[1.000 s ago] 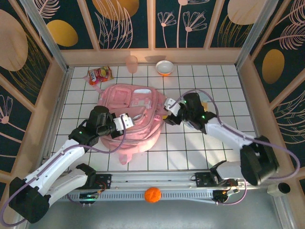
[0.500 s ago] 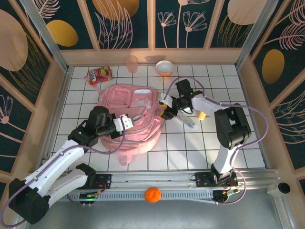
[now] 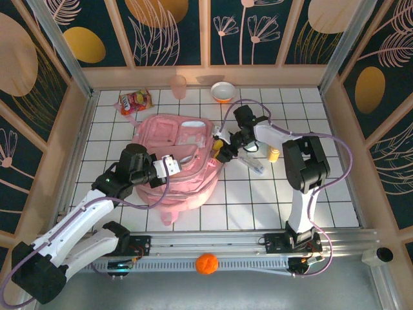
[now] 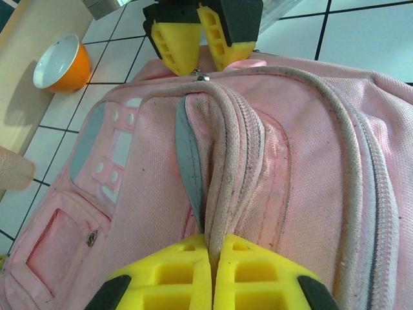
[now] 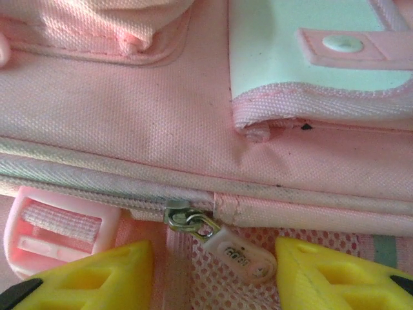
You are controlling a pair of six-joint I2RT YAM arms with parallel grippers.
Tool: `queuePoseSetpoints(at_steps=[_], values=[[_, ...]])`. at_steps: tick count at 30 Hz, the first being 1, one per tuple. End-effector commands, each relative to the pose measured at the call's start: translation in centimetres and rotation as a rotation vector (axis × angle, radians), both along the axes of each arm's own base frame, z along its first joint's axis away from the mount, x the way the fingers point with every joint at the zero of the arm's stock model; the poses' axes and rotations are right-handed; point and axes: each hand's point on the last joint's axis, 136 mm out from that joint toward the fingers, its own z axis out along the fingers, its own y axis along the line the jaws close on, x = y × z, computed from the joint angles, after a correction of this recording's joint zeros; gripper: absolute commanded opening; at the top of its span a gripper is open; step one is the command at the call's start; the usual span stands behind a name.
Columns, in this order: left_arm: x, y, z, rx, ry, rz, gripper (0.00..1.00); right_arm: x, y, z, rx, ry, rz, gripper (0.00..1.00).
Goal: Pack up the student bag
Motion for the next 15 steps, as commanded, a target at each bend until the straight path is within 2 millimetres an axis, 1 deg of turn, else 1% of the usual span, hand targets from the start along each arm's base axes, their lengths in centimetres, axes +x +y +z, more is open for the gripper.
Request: queuePoseSetpoints(at_steps=[1,8,12,15], values=[[0.8,-1.8,4.9,-0.124,-0.156,-0.072,0.00,-1.0,1.1,0.7,0.044,0.095,0.028,0.51],[1.0,-1.9,4.5,-0.115,-0.151,-0.069,0.00,-1.5,1.0,1.0,0.043,0.141,0.035,0.38],[1.3,-1.7,3.9,-0.099,-0.144,-0.055,0.00,-1.6,0.7,1.7,0.044,0.137,0.024,0.29],[1.6,-1.5,3.5,-0.085,-0.141,-0.040,0.00,-1.8,0.4,2.3,0.049,0.133,0.017,0.24]])
